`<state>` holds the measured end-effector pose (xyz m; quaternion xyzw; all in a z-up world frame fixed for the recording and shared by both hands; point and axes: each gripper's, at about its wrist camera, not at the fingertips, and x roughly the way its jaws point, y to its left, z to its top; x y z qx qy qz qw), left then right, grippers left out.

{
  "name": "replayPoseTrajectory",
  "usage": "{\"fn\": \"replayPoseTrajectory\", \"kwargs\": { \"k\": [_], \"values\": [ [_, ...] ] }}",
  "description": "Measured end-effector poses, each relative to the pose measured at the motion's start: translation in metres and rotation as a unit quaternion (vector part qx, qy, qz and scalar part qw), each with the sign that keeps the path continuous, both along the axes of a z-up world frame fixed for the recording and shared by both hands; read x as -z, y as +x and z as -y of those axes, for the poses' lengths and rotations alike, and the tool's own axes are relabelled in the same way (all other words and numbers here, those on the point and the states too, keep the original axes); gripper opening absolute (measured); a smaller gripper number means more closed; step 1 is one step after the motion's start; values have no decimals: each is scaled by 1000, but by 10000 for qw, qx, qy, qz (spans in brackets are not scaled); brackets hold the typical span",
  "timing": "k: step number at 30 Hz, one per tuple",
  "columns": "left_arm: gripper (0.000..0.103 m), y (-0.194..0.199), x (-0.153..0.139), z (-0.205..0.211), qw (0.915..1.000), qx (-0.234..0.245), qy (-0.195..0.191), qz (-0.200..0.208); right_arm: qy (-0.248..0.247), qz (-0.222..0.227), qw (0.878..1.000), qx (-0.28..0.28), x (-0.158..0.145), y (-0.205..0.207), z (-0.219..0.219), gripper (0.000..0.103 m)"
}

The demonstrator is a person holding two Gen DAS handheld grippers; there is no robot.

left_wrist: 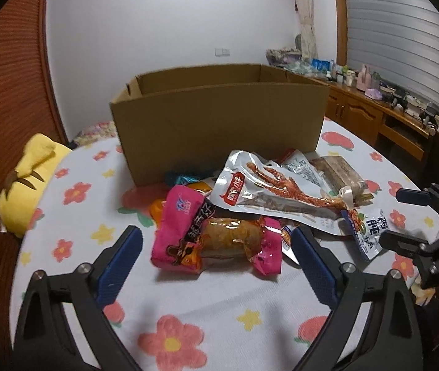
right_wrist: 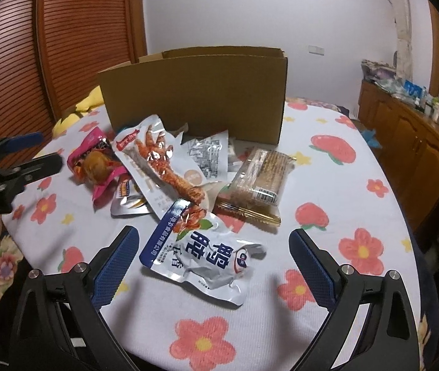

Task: Organize snacks
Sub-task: 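Reach the left tool to the pink sausage pack while the right tool reaches the white-blue pouch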

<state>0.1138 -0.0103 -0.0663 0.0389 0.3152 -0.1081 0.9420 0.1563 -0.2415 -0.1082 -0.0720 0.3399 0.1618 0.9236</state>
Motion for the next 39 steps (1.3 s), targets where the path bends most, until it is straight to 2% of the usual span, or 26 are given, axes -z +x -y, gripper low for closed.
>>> {"fn": "replayPoseTrajectory", "kwargs": {
  "k": [3,5,7,13,15,28,32,39],
  "values": [
    [95,11,3,1,9999,15,-21,-147,-5,-6,10000,-1,0,0,0,99],
    [84,18,5,2,9998,-19,29,-220,28,-9,10000,-3,0,-1,1,99],
    [81,24,7,5,9996,-45,110,-275,21,3,10000,-9,0,-1,2,99],
    [84,40,20,9,9983,-58,184,-550,3,29,10000,-17,-1,-2,1,99],
    [84,42,22,6,9983,-111,102,-564,1,42,10000,-20,-1,-3,1,99],
    [81,28,24,-16,9956,14,254,-897,-60,-20,9999,-93,-1,3,1,99],
    [81,24,19,-29,9957,-145,69,-910,-141,-26,9998,-152,-1,5,-2,99],
    [81,38,11,-38,9917,-377,-621,-1059,-178,-16,9996,-237,-4,7,-5,99]
  ]
}}
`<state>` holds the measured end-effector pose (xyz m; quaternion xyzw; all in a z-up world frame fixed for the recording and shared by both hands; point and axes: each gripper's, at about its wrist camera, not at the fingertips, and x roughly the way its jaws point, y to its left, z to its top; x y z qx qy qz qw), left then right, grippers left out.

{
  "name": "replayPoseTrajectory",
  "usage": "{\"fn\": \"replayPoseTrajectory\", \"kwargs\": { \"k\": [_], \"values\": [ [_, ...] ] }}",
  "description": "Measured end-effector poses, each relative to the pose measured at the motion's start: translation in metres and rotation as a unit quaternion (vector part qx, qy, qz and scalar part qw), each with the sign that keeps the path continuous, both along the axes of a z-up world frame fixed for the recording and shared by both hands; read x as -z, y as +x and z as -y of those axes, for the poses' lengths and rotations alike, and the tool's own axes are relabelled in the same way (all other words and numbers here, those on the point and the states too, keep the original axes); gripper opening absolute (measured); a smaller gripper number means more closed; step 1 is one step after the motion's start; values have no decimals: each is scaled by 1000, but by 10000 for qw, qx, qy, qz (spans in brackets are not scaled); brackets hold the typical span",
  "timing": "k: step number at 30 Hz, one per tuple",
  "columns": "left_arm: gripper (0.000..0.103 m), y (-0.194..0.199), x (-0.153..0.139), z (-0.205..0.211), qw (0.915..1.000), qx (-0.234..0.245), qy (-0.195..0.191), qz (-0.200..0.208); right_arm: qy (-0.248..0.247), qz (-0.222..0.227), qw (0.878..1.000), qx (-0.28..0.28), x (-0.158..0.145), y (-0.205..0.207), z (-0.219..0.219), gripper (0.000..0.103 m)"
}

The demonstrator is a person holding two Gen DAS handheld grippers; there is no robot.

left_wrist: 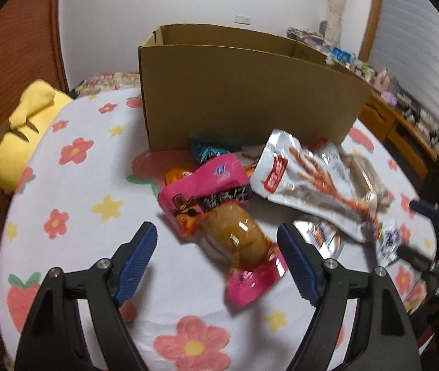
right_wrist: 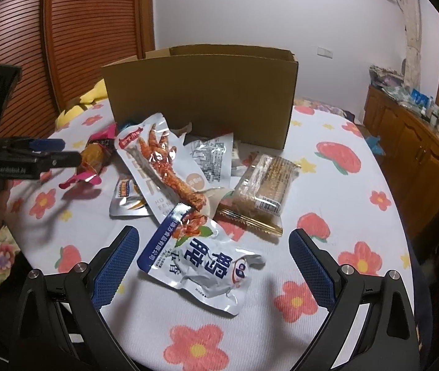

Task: Organize snacks
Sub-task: 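Reach the left tool to the pink sausage pack while the right tool reaches the white-blue pouch, then close the left tool on the pink pack while the right tool grasps the white-blue pouch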

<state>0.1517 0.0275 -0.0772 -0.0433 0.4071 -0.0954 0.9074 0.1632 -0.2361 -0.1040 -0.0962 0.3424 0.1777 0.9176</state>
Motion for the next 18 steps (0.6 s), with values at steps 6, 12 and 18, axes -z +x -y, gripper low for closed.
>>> {"fn": "replayPoseTrajectory", "kwargs": {
  "k": [6,12,18],
  "values": [
    [73,17,15,9,9992,-167,-57,-363,-114,-145,9990,-399,1,10,-4,99],
    [44,13,18,10,9993,-89,-14,-374,-343,-541,9950,-769,12,18,-6,99],
    [42,9,17,5,9994,-75,88,-330,-539,-767,9909,-966,20,15,-5,99]
  ]
}}
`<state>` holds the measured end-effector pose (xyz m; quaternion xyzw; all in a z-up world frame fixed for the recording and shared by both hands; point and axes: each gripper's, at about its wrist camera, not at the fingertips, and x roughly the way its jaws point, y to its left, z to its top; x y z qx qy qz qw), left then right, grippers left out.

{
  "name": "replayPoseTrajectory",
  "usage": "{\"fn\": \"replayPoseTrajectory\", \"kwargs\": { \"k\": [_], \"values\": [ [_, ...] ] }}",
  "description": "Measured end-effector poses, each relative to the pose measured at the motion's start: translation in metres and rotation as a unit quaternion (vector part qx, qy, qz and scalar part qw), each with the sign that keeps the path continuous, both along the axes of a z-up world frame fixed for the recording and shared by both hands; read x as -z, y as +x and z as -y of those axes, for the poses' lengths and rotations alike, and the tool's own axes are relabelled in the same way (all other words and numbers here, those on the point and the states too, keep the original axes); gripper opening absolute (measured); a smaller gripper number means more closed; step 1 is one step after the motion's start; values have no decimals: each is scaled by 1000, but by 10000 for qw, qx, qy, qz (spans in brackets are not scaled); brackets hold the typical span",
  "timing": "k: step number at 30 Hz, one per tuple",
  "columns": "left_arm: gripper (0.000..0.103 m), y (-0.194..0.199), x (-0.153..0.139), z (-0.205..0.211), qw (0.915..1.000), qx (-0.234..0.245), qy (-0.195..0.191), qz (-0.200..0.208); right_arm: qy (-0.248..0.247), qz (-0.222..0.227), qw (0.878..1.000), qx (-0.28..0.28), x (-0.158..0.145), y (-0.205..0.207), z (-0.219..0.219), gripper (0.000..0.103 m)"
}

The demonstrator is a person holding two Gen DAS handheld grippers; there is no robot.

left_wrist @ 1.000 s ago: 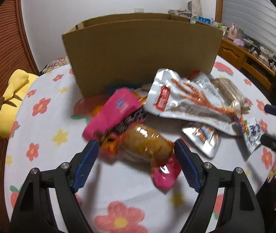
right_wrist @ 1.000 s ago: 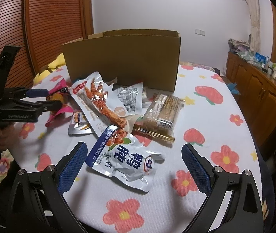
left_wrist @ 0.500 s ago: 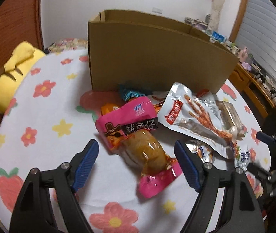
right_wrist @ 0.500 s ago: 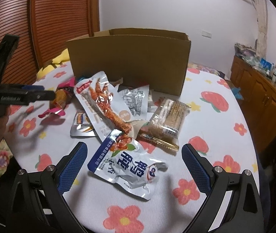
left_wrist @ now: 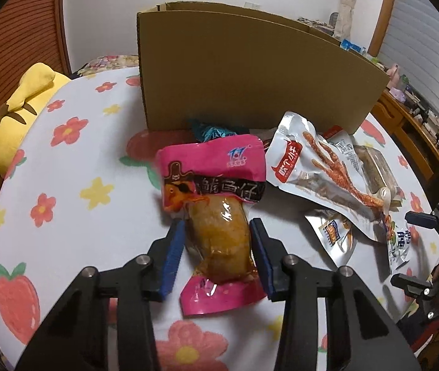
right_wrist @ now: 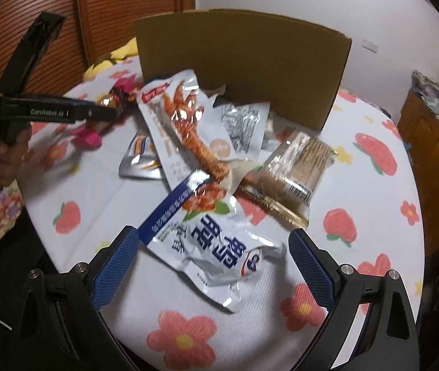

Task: Organize snacks
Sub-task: 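Close the left tool on the pink pack while the right tool grasps the white-blue pouch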

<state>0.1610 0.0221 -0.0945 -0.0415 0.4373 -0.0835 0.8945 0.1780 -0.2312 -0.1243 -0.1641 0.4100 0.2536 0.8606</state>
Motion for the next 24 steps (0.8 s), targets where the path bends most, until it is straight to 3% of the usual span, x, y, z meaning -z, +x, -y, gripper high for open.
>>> {"fn": "replayPoseTrajectory", "kwargs": {
  "k": [6,13,16,18,24],
  "values": [
    [48,3,6,1,10000,24,16,-75,-222,-68,9997,-93,7,3,2,97],
    [42,-1,6,2,10000,97,-16,10,-196,-203,9992,-277,8,15,-1,93],
    [41,-5,5,-2,10000,54,-51,44,-117,-239,9991,-328,6,15,1,82],
    [41,-9,5,-4,10000,41,-36,71,-107,-234,9992,-318,4,13,1,68],
    [41,-25,3,-10,9998,-30,-76,161,-74,-224,9994,-261,3,7,3,61]
  ]
}}
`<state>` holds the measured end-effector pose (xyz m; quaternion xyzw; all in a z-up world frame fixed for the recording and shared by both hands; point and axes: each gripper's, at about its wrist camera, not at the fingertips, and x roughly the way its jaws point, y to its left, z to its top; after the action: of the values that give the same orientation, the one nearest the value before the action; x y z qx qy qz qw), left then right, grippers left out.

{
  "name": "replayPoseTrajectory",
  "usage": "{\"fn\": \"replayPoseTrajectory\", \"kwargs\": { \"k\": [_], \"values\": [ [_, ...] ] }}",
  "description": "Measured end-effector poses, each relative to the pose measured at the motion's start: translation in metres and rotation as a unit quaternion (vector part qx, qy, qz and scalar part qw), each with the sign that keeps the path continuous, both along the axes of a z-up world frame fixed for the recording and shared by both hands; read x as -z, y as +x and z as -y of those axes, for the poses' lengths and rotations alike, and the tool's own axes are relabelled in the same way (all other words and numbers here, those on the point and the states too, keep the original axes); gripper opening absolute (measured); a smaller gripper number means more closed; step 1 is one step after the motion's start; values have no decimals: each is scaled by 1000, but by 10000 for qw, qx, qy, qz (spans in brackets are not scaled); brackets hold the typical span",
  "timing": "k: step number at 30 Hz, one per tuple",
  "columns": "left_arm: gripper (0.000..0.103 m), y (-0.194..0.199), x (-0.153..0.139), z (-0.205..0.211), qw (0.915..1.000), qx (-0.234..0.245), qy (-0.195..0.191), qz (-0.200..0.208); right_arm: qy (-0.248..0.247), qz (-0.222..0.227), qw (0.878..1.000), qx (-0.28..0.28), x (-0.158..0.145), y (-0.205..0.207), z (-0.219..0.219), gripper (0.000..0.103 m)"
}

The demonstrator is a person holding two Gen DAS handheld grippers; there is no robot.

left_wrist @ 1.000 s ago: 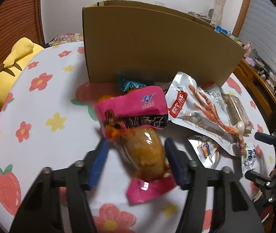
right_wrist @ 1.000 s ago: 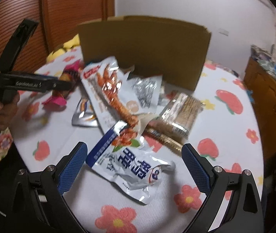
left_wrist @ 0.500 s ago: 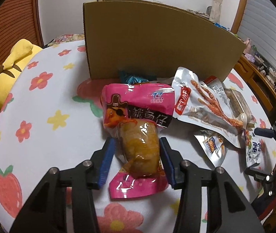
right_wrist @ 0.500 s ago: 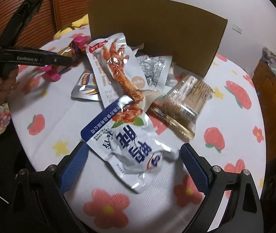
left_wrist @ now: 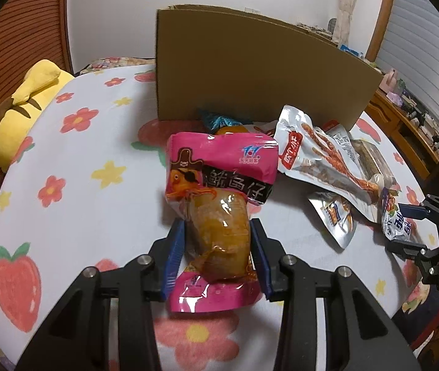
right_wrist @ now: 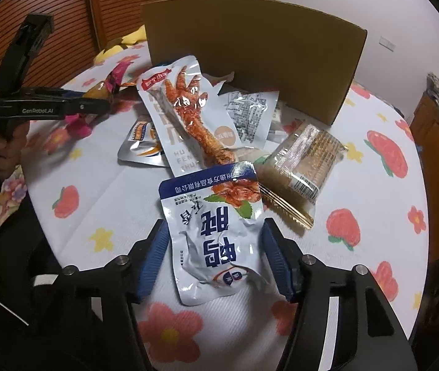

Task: Organize snacks
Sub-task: 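Close the left tool on the pink pack while the right tool grasps the white-blue pouch, then carry both packs over the cardboard box and open both tools to drop them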

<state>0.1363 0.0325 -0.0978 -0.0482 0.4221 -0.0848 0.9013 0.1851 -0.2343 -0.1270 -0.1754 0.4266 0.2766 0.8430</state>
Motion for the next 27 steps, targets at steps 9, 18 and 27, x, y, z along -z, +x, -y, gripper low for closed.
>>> {"fn": "replayPoseTrajectory", "kwargs": {
  "k": [9,18,27],
  "values": [
    [41,-18,-19,-5,9995,-32,2,300,287,183,9991,265,-7,-9,6,61],
    [41,-18,-56,1,9975,69,-11,708,619,595,9957,360,-44,-11,6,61],
    [41,4,-102,13,9928,319,84,1154,934,1105,9887,392,-96,15,-3,61]
  ]
}}
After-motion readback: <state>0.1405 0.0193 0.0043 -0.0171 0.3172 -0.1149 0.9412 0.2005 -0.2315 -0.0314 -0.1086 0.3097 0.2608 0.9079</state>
